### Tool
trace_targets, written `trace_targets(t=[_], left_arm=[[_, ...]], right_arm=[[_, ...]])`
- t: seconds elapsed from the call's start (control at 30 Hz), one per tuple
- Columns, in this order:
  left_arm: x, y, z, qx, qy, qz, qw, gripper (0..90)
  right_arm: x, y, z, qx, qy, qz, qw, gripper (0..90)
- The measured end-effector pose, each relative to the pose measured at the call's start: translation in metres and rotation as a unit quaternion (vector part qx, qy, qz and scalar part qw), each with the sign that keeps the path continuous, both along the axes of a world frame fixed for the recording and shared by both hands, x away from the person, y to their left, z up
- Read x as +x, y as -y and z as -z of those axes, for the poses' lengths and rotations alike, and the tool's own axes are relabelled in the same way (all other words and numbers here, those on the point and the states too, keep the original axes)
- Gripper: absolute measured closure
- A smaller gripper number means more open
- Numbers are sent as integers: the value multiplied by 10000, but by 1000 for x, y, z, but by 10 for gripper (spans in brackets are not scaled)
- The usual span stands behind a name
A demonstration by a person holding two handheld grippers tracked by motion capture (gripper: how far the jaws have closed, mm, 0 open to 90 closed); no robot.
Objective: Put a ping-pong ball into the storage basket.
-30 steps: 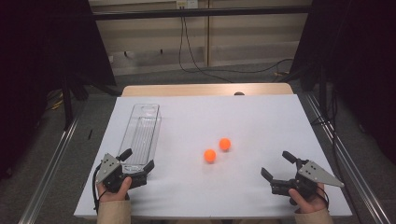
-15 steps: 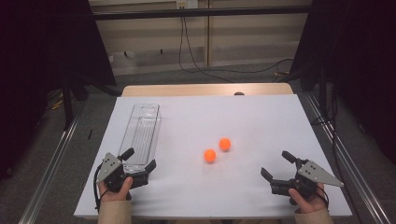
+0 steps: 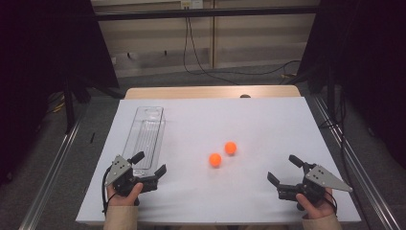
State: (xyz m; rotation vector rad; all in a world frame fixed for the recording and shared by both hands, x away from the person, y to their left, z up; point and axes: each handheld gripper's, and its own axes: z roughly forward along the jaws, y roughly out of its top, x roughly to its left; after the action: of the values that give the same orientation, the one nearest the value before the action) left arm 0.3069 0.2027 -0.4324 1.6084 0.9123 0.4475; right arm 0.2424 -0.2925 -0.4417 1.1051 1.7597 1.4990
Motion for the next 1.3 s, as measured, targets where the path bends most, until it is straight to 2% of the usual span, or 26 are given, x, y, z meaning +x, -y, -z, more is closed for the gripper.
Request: trace_targets(t=[0.13, 0.17, 0.73, 0.9, 1.3], left_arm=[[1, 4, 1, 3, -53, 110, 9999, 26], [1, 4, 1, 64, -50, 124, 9999, 26], [3, 23, 0, -19, -210, 418, 9989, 26], [3, 29, 1, 104, -217, 541, 9982, 26], [5, 40, 0, 91, -287, 706, 9970, 27]], right_arm=[[0, 0, 0, -7, 9, -14, 10000, 13], [0, 0, 0, -5, 11, -21, 10000, 13], [0, -1, 0, 5, 14, -67, 10000, 16], [0, -2, 0, 14, 21, -85, 10000, 17], [-1, -2, 0, -5, 34, -123, 9999, 18]])
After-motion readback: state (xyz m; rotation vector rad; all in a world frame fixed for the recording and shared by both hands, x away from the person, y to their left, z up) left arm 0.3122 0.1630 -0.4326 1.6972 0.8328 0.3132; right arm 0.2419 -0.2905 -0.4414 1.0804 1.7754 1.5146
